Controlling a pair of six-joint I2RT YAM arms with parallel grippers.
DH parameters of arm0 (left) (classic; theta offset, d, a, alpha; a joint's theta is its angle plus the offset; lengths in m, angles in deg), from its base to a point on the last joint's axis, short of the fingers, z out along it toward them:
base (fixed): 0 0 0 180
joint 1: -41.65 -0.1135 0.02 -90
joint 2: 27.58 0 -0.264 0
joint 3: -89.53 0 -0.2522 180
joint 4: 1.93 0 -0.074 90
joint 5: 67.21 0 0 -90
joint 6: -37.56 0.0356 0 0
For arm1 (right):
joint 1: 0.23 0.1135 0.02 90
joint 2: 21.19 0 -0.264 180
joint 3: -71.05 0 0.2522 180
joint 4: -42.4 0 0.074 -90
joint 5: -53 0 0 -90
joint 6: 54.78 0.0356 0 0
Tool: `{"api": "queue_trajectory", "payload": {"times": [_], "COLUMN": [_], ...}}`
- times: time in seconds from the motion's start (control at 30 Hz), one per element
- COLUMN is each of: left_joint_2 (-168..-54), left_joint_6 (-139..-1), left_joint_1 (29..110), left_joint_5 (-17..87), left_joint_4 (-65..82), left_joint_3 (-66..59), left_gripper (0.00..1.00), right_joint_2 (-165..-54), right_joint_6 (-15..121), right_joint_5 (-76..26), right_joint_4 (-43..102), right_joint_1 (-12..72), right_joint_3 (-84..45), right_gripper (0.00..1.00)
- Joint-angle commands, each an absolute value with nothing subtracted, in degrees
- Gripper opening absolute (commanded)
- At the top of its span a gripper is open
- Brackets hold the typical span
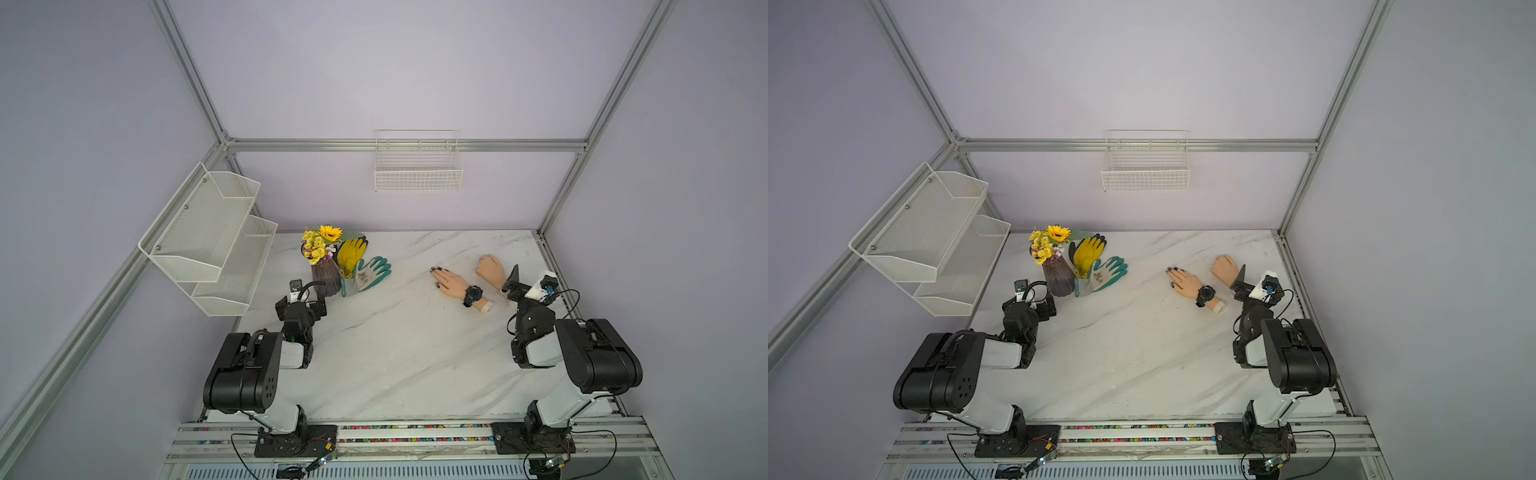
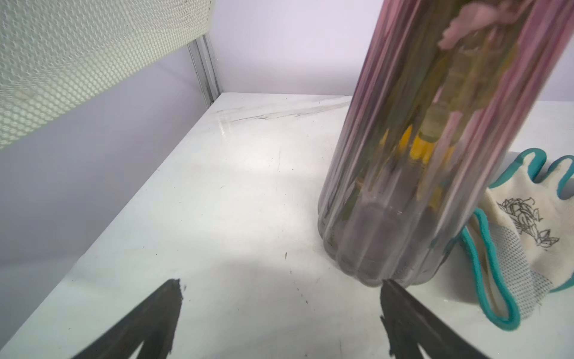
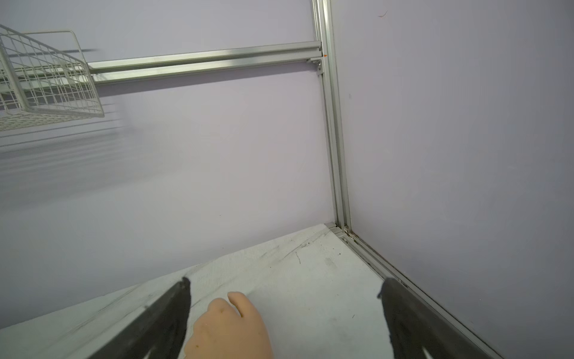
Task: Take off the watch
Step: Adjust the hand at the center of the board.
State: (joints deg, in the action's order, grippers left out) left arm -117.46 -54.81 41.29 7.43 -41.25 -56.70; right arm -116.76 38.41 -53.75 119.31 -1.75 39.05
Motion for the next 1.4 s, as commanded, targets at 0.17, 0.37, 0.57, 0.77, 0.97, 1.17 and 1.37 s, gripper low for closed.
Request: {"api": "queue_trajectory", "payload": {"times": [0.17, 0.37, 0.57, 0.77, 0.97, 1.17, 1.37], "left_joint_2": [-117.2, -117.2, -117.1, -117.1, -117.2, -117.2, -117.2], "left_joint_6": [-55.3, -55.3, -55.3, -55.2, -55.2, -55.2, -55.2], "left_joint_1": [40.9, 40.9, 40.9, 41.0, 41.0, 40.9, 40.9], "left_joint_5": [7.7, 7.7, 7.6, 7.6, 7.7, 7.7, 7.7], "left_joint_4": [-43.9, -43.9, -43.9, -43.9, -43.7, -43.7, -43.7], "left_joint_3": [-56.1, -56.1, -56.1, -56.1, -56.0, -56.0, -56.0], "left_gripper": [1.00, 1.00, 1.00, 1.00, 1.00, 1.00, 1.00], "right_joint_2": [-115.9, -115.5, -104.1, -79.5, -65.1, -71.4, -88.6], "right_joint_6": [38.9, 39.0, 38.5, 55.3, 71.8, 69.7, 64.2], "right_joint_5": [-52.9, -53.4, -55.6, -55.2, -39.7, -24.9, -18.6], "right_joint_4": [126.9, 127.7, 121.5, 86.3, 64.3, 54.5, 52.5], "right_joint_1": [-2.0, -2.4, -1.2, -1.1, -0.7, -0.6, -0.5], "right_joint_3": [38.4, 38.8, 40.4, 35.0, 33.6, 31.2, 25.3], "right_gripper": [0.97, 0.97, 0.97, 0.97, 0.89, 0.88, 0.89]}}
